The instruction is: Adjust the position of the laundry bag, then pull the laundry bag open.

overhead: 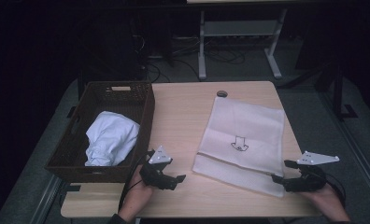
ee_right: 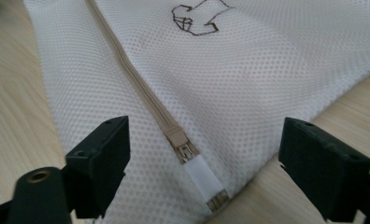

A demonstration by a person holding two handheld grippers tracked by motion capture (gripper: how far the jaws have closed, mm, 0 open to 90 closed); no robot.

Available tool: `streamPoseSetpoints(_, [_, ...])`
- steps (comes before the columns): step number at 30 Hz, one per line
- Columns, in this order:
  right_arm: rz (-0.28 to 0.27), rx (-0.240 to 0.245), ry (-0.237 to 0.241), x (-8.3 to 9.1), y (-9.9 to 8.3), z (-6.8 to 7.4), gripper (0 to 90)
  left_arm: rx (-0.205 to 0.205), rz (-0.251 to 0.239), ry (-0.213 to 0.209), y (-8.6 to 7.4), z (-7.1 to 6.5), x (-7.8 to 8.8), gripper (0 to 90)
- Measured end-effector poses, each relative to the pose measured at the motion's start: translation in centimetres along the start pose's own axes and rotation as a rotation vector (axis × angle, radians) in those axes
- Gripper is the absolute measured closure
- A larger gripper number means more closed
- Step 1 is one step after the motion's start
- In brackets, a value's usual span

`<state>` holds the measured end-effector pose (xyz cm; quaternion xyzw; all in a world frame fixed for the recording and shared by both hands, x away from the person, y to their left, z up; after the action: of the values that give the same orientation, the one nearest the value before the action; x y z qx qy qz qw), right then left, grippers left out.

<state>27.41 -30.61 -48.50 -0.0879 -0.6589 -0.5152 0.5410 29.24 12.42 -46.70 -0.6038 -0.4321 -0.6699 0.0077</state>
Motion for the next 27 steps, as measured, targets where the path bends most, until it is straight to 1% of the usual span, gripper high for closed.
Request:
streamPoseSetpoints(3, [0.002,-0.007,0.009,0.1,-0.3,-0.5,23.6,-0.002,0.003,0.0,0.0,0.0,-0.1,19.0])
streamPoseSetpoints(4, [0.002,-0.007,0.009,0.1,-0.3,-0.5,23.6,-0.004,0.006,-0.001,0.0,0.0,-0.1,19.0])
streamPoseSetpoints(5, [0.003,-0.015,0.018,0.1,-0.5,-0.7,28.2,-0.007,0.009,-0.002,0.0,0.0,-0.1,19.0])
streamPoseSetpoints(6, [0.003,-0.015,0.018,0.1,-0.5,-0.7,28.2,-0.007,0.009,-0.002,0.0,0.0,-0.1,19.0])
streamPoseSetpoints(7, [0.008,-0.027,0.025,0.1,-0.8,-1.0,34.3,-0.007,0.01,-0.002,0.0,0.0,-0.1,19.0])
streamPoseSetpoints(9, [0.014,-0.035,0.032,0.0,-0.9,-1.3,37.8,-0.006,0.01,-0.003,0.0,0.0,-0.1,19.0])
streamPoseSetpoints(10, [0.014,-0.035,0.032,0.0,-0.9,-1.3,37.8,-0.006,0.01,-0.003,0.0,0.0,-0.1,19.0])
streamPoseSetpoints(13, [0.034,-0.029,0.051,-0.4,-1.1,-1.4,45.0,-0.006,0.007,-0.005,-0.1,0.0,-0.1,19.0])
streamPoseSetpoints(14, [0.034,-0.029,0.051,-0.4,-1.1,-1.4,45.0,-0.006,0.007,-0.005,-0.1,0.0,-0.1,19.0])
streamPoseSetpoints(15, [0.04,-0.027,0.063,-0.5,-1.2,-1.4,48.0,-0.008,0.009,-0.005,-0.1,0.0,-0.1,19.0])
streamPoseSetpoints(20, [0.051,-0.031,0.077,-0.7,-1.4,-1.4,52.1,-0.006,0.012,-0.006,0.0,0.0,-0.2,18.9])
streamPoseSetpoints(21, [0.057,-0.036,0.085,-0.8,-1.5,-1.5,54.5,-0.004,0.018,-0.014,0.0,0.0,-0.3,18.8])
streamPoseSetpoints(22, [0.052,-0.036,0.086,-0.8,-1.6,-1.5,55.6,-0.004,0.018,-0.014,0.0,0.0,-0.3,18.4])
streamPoseSetpoints(23, [0.049,-0.038,0.086,-0.8,-1.6,-1.5,57.5,-0.001,0.021,-0.028,0.0,0.0,-0.4,18.2])
streamPoseSetpoints(24, [0.049,-0.038,0.086,-0.8,-1.6,-1.5,57.5,-0.001,0.021,-0.028,0.0,0.0,-0.4,18.2])
streamPoseSetpoints(25, [0.047,-0.042,0.091,-0.8,-1.7,-1.4,62.4,-0.002,0.024,-0.029,0.0,-0.1,-0.4,18.2])
streamPoseSetpoints(27, [0.05,-0.042,0.096,-0.8,-1.7,-1.3,67.3,-0.004,0.019,-0.035,0.0,-0.1,-0.4,18.1])
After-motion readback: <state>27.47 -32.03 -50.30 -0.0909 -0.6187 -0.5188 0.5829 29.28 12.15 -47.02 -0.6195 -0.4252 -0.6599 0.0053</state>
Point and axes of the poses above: each handheld gripper's, and its own axes: x roughly backward along the jaws, y roughly out of its top, z roughly to its left, the point moved 4 cm from there along -x, roughly forward along the jaws, and after that the axes turned 13 degrees about z, right-handed, at the moved point
